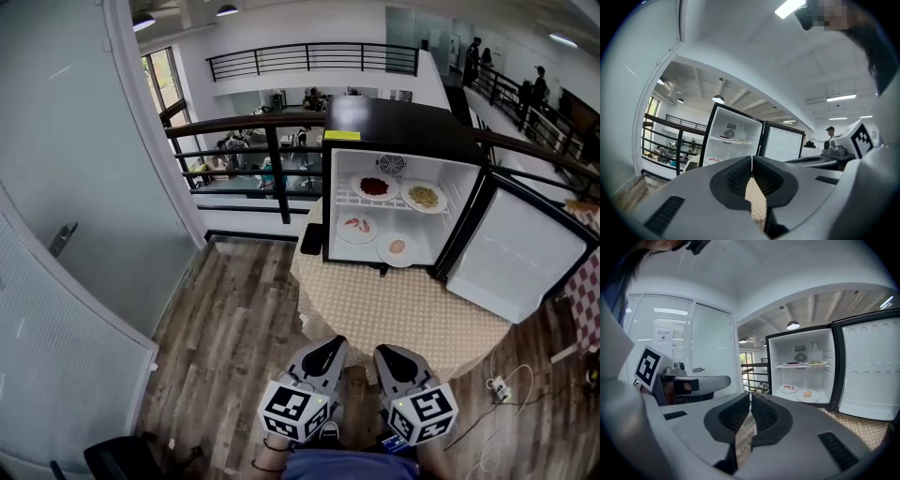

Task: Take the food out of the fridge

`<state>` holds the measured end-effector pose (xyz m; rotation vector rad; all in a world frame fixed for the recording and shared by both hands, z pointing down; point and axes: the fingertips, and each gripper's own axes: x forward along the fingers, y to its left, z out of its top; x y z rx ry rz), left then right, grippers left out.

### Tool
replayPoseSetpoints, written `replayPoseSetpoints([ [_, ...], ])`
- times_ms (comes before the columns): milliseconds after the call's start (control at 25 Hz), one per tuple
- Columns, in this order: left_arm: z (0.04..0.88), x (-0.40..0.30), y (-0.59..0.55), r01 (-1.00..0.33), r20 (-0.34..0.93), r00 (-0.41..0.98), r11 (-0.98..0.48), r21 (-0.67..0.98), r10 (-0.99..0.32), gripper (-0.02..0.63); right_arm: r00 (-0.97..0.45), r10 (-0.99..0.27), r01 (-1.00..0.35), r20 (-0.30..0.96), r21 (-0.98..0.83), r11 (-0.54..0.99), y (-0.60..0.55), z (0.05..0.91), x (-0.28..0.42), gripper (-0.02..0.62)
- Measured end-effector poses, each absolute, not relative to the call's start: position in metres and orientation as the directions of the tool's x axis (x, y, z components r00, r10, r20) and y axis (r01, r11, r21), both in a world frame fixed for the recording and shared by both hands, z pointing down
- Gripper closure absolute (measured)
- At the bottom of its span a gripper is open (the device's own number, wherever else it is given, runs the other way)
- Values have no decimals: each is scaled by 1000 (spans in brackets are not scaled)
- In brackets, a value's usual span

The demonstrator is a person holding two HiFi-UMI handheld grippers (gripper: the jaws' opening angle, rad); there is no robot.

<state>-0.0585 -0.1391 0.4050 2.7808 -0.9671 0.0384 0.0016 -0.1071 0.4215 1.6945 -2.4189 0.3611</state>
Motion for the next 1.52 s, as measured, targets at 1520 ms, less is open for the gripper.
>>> replayPoseSetpoints([
  [1520, 452, 22, -341, -598, 192, 801, -775, 203, -568, 588, -298, -890, -926, 344, -331, 182, -324, 480, 91, 568],
])
